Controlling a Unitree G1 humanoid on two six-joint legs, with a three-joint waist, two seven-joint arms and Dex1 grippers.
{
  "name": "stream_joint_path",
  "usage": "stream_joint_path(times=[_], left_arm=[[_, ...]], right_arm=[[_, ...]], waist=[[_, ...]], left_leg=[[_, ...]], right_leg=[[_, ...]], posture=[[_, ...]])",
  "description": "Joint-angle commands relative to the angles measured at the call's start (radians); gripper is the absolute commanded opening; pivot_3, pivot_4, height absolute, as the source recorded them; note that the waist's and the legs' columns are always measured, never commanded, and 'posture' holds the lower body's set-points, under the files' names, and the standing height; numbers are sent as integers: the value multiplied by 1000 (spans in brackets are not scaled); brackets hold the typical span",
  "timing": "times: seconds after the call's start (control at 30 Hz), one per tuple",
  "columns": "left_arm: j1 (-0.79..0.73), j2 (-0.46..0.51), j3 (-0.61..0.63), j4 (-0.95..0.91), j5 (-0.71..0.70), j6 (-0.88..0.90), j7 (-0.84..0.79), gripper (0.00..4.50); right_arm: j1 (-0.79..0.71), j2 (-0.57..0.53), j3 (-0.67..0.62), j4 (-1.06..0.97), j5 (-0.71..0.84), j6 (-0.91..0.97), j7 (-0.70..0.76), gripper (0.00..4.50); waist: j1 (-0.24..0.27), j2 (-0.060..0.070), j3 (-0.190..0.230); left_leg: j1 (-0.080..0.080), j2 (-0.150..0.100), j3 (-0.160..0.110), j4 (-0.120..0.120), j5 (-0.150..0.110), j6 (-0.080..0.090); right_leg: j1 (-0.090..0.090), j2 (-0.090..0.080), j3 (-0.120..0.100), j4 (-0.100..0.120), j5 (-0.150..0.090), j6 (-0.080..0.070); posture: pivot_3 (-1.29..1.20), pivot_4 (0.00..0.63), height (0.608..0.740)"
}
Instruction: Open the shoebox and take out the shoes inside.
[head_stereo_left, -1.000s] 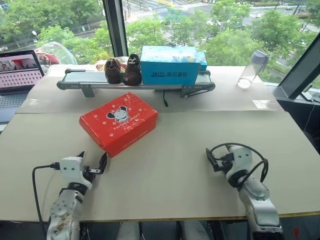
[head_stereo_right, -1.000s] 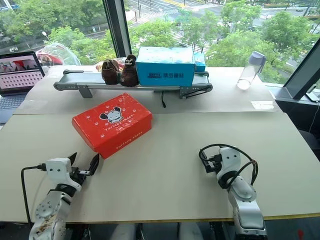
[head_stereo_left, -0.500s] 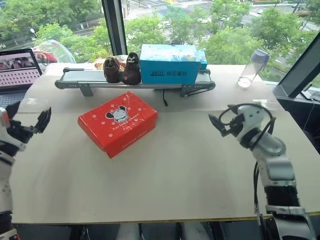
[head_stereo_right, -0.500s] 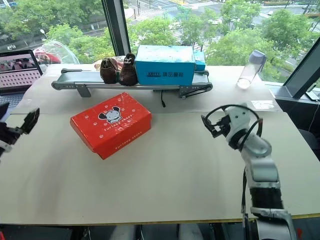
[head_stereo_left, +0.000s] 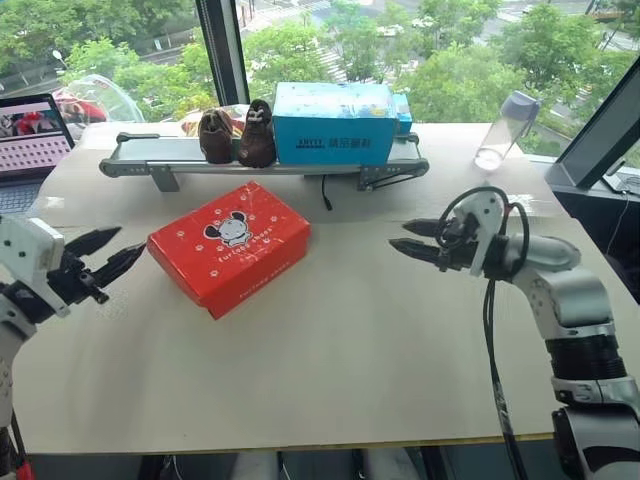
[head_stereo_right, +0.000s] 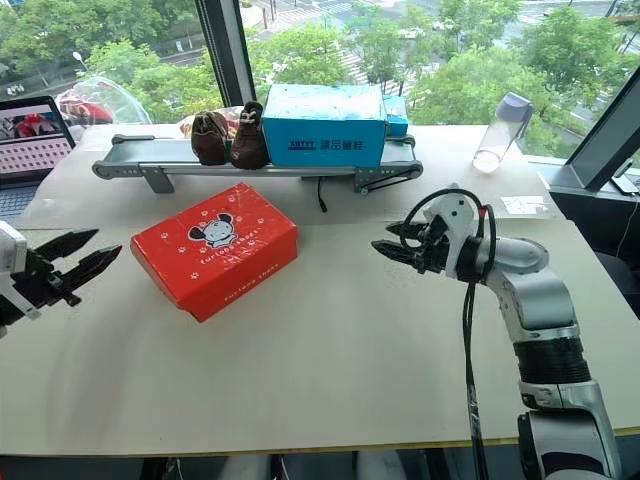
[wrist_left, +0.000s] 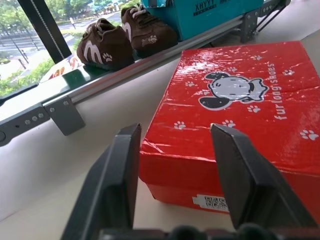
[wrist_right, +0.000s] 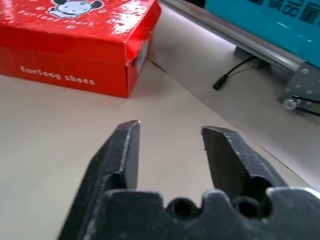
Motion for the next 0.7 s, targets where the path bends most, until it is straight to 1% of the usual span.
stream_joint_path(times=[0.03, 0.07, 0.1, 0.23, 0.33, 0.4, 0.53, 0.7], left_arm=[[5, 0, 67, -32, -19, 4, 11, 333], [10, -5, 75, -31, -20, 8, 17, 51], [26, -19, 86, -30, -17, 8, 25, 0], [94, -59, 101, -33, 36, 9, 77, 0], [119, -108, 77, -64, 82, 43, 182, 0], [126, -138, 53, -91, 107, 43, 225, 0], [94, -242, -43, -187, 187, 77, 394, 0], [85, -305, -166, -220, 288, 89, 477, 0]], right_arm=[[-43, 1, 13, 53, -57, -91, 3, 546], [-55, 11, 21, 82, -75, -116, -7, 274], [-82, 36, 31, 137, -102, -161, -30, 9], [-174, 107, 76, 320, -216, -310, -105, 9], [-252, 162, 118, 489, -290, -407, -144, 9], [-296, 193, 133, 586, -323, -460, -164, 9], [-429, 287, 151, 835, -376, -575, -200, 9], [-544, 390, 127, 1034, -381, -632, -234, 9]], waist=[[0, 0, 0], [0, 0, 0], [0, 0, 0], [-14, 0, 0], [-21, 0, 0], [-23, 0, 0], [-21, 0, 0], [-25, 0, 0]], left_leg=[[0, 0, 0, 1, 0, 0], [0, 0, 0, 1, 0, 0], [0, 0, 0, 1, 0, 0], [1, 0, 1, 1, 0, 0], [1, 1, 1, 1, 1, -1], [1, 1, 1, 1, 1, -1], [1, 1, 1, 1, 1, -2], [1, 1, 0, 1, 3, -4]], right_leg=[[0, 0, 0, 0, 0, 0], [0, 0, 0, 0, 0, 1], [0, 0, 0, 0, 0, 1], [0, 1, 2, 1, 1, 2], [0, 1, 2, 1, 3, 0], [0, 2, 2, 1, 3, 0], [0, 2, 3, 1, 4, 0], [0, 2, 4, 3, 5, -1]], posture=[[0, 150, 740], [0, 150, 740], [0, 150, 740], [0, 150, 740], [0, 150, 740], [0, 150, 740], [0, 150, 740], [0, 150, 740]])
